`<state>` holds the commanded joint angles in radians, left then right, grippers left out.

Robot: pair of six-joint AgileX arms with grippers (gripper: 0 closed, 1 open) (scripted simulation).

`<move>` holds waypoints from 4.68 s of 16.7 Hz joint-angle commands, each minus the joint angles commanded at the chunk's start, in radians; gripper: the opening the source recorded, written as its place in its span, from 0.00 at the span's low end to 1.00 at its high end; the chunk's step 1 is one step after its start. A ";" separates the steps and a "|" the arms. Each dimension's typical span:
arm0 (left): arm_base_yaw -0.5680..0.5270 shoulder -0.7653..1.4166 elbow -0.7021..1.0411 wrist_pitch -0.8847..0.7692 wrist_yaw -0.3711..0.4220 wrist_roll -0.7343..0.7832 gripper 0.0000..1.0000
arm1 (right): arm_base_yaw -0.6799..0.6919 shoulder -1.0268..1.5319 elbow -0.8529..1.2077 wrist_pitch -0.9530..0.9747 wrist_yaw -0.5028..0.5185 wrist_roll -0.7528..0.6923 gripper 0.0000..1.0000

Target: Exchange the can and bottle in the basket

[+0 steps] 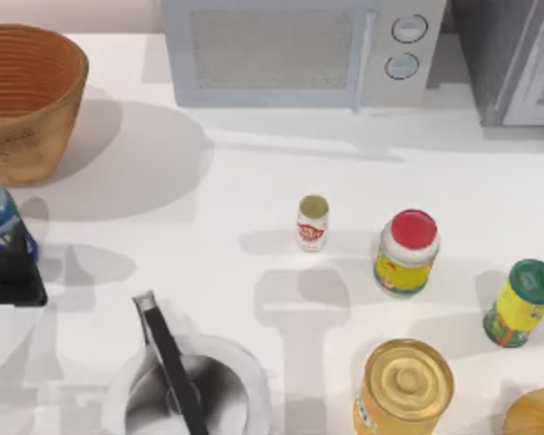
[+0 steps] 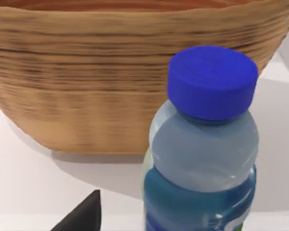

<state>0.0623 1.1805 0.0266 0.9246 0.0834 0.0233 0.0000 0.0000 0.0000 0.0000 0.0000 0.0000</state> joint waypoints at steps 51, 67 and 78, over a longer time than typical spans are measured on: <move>-0.002 0.761 0.251 0.452 0.014 0.014 0.00 | 0.000 0.000 0.000 0.000 0.000 0.000 1.00; -0.170 0.349 0.876 -0.575 0.148 0.032 0.00 | 0.000 0.000 0.000 0.000 0.000 0.000 1.00; 0.115 0.294 1.132 -0.889 0.122 0.054 0.00 | 0.000 0.000 0.000 0.000 0.000 0.000 1.00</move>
<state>0.1771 1.4747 1.1582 0.0361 0.2056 0.0773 0.0000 0.0000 0.0000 0.0000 0.0000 0.0000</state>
